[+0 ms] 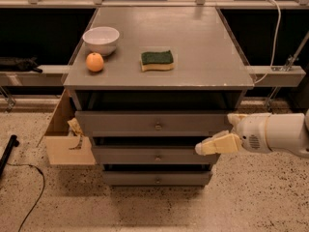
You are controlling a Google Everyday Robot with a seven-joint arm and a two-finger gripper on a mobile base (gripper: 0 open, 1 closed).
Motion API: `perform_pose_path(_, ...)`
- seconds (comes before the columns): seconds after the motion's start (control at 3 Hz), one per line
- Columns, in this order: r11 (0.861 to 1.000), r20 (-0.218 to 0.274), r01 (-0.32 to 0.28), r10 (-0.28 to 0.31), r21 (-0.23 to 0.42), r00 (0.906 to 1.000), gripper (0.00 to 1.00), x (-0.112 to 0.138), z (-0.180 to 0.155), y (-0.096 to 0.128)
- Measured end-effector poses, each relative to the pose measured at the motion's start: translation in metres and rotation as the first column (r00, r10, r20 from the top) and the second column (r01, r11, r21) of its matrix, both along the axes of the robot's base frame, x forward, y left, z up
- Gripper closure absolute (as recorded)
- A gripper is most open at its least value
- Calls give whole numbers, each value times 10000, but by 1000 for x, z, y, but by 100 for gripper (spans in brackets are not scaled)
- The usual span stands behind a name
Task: Open middle drawer
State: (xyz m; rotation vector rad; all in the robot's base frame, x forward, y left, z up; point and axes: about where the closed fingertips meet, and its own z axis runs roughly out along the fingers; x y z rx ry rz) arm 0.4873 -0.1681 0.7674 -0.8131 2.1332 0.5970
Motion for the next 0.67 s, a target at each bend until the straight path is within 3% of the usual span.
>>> perform_pose_path(0.33,10000,30,-13,13,25,10000,0,3,-2,3)
perform_pose_path(0.67,9996,-324,-289,288,-22,9991,0,22,-39,28)
